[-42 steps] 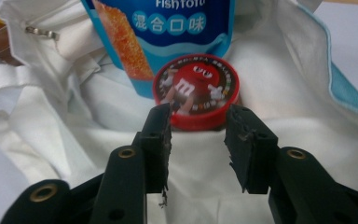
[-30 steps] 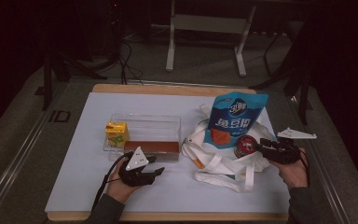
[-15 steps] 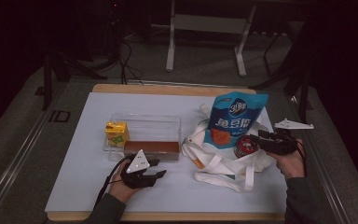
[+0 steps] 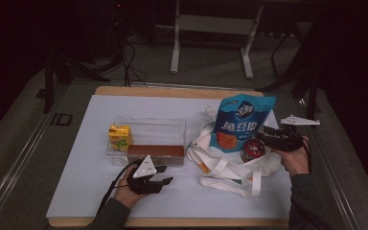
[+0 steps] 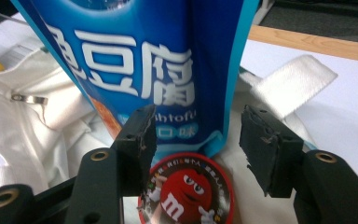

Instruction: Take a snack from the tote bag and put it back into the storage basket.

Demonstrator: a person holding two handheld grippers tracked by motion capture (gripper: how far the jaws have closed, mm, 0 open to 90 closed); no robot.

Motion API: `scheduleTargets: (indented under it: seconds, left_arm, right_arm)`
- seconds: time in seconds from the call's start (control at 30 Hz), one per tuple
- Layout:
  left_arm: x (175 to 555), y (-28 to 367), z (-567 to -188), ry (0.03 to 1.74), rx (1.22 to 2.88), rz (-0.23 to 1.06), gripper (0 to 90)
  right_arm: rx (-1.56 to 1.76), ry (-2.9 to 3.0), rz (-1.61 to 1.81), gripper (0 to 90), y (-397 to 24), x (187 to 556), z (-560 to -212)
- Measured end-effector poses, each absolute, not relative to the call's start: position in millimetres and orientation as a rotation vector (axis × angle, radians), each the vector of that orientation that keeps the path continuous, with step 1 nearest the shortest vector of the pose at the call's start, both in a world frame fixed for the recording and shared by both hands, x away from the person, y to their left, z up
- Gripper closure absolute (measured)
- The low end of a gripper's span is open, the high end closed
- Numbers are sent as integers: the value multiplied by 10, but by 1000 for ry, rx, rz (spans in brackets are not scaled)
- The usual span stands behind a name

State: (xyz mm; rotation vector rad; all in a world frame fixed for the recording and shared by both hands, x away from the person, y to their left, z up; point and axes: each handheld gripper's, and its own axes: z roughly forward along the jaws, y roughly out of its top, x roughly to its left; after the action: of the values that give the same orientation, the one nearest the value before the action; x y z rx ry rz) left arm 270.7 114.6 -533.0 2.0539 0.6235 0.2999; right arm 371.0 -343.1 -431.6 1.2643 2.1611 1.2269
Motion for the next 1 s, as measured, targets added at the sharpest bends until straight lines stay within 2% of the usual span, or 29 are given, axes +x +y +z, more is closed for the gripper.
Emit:
scheduleTargets:
  seconds: [0.9, 1.0]
  left_arm:
    - [2759, 1153, -5381, 661, 2061, 294, 486]
    - [2759, 1152, -5381, 660, 2063, 294, 485]
  right_arm:
    - [1161, 2168, 1420, 480, -3286, 3965, -4218]
    - [1129, 2187, 1462, 529, -3245, 3984, -4204]
